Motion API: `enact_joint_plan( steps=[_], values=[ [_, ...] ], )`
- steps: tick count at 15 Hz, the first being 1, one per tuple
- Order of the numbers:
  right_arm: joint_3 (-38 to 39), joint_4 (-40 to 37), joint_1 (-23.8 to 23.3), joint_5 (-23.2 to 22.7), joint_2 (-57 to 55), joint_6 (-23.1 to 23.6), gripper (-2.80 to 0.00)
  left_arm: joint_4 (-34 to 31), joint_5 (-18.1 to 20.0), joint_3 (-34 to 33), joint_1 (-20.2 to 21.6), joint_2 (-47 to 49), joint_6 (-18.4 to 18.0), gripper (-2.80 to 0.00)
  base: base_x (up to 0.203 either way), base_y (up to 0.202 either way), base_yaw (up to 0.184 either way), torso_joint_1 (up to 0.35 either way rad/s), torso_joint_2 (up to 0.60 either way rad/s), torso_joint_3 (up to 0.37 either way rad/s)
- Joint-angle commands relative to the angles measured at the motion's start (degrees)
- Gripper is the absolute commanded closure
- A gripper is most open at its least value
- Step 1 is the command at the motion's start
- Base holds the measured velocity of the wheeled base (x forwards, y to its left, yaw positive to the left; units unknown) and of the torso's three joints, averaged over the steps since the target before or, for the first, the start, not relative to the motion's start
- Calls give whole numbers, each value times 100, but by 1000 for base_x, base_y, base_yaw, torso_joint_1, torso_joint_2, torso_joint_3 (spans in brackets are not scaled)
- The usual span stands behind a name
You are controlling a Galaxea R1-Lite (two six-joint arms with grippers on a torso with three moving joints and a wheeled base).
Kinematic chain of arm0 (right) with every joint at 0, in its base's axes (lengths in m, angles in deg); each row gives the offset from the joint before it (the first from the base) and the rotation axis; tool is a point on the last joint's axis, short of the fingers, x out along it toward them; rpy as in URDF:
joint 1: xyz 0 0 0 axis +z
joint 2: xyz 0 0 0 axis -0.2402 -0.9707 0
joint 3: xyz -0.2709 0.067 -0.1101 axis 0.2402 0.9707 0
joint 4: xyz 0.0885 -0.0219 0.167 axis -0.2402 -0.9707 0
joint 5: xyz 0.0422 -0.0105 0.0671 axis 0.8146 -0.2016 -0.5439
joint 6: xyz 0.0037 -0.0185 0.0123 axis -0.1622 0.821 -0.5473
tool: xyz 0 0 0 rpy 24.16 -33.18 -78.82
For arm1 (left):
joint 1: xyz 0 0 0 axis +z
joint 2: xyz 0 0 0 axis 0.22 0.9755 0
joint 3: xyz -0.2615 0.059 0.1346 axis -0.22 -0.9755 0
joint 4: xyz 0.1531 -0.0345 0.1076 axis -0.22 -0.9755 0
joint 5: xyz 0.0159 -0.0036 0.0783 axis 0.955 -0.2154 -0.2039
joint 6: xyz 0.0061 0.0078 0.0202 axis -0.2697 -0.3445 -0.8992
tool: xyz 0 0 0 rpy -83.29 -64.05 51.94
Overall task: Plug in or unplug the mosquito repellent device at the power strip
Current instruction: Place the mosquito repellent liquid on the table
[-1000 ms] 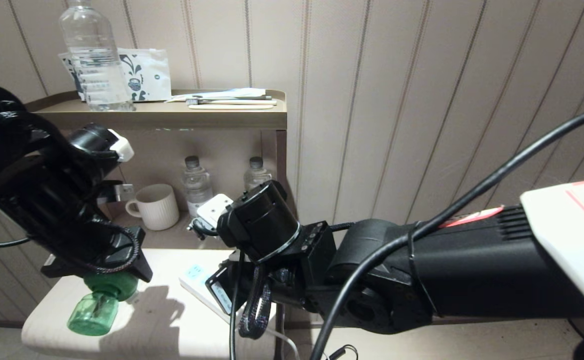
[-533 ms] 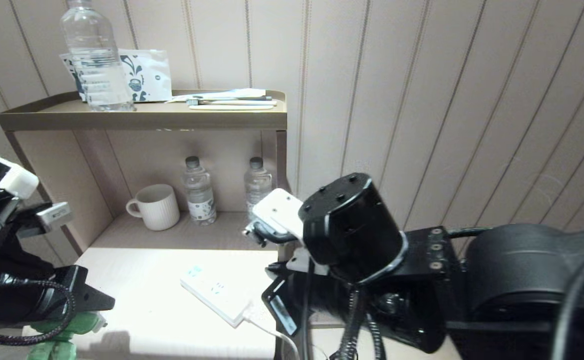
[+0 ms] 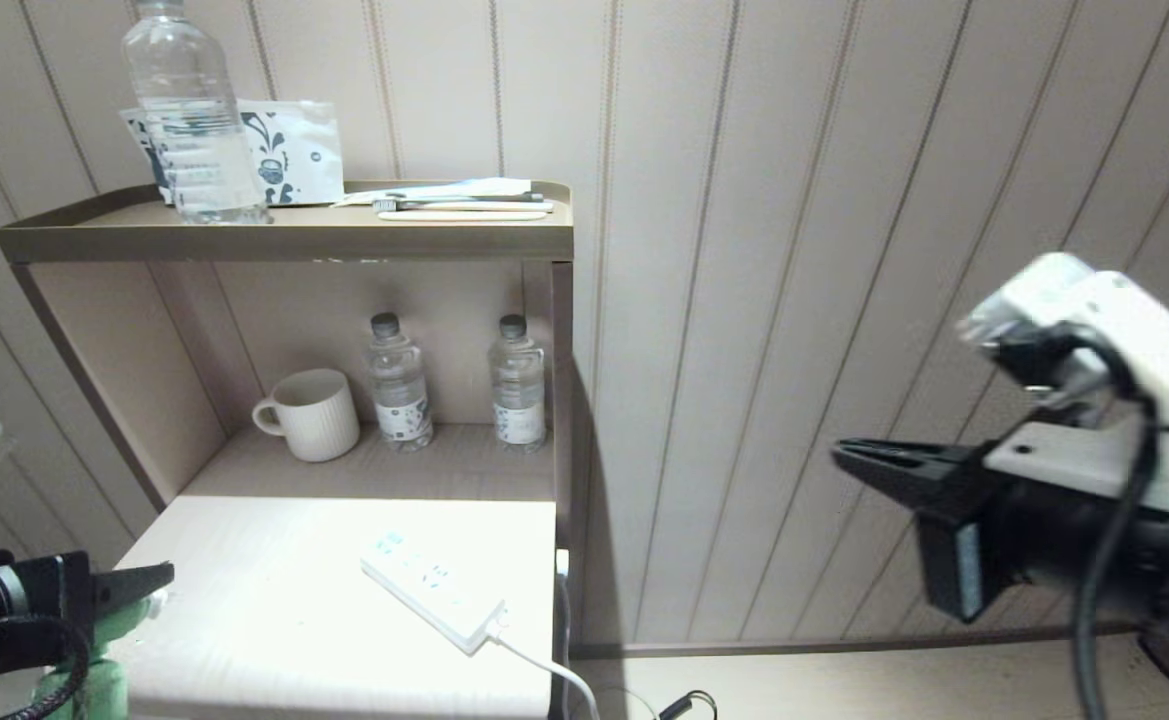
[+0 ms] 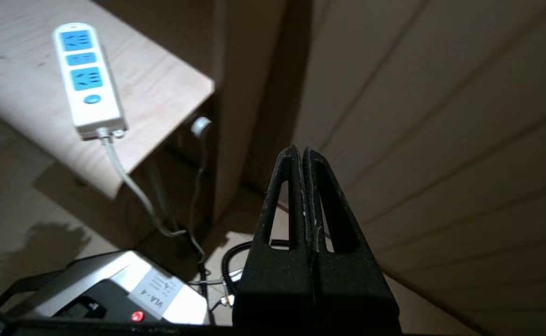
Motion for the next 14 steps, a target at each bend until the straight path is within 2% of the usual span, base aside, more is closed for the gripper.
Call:
enact_joint_plan(
  steps=[1, 2, 4, 6, 7, 9, 11, 12, 14],
  values=[
    [577, -56, -823, 221, 1539, 76, 0, 774, -134, -414, 105, -237, -32, 0, 0, 0, 0, 0, 0, 0],
    [860, -125, -1324, 481, 2007, 114, 0, 1105, -218, -563, 108, -241, -44, 0, 0, 0, 0, 0, 0, 0],
    [1487, -209, -2324, 807, 2918, 141, 0, 1324, -241, -705, 112, -222, -28, 0, 0, 0, 0, 0, 0, 0],
    [2265, -249, -3613, 874, 3919, 177, 0, 1330, -240, -753, 108, -258, -28, 0, 0, 0, 0, 0, 0, 0],
    [2633, -264, -3979, 785, 4385, 192, 0, 1338, -236, -760, 108, -259, -30, 0, 0, 0, 0, 0, 0, 0],
    [3244, -259, -4386, 464, 5255, 175, 0, 1338, -231, -789, 108, -222, -13, 0, 0, 0, 0, 0, 0, 0],
    [3906, -205, -4508, -134, 5840, -216, 0, 1338, -196, -807, 108, -239, -13, 0, 0, 0, 0, 0, 0, 0],
    [4205, -186, -4520, -564, 5991, -232, 0, 1347, -189, -836, 108, -222, -13, 0, 0, 0, 0, 0, 0, 0],
    [4536, -181, -4528, -1099, 6579, 24, 0, 1384, -172, -842, 108, -204, -13, 0, 0, 0, 0, 0, 0, 0]
  ],
)
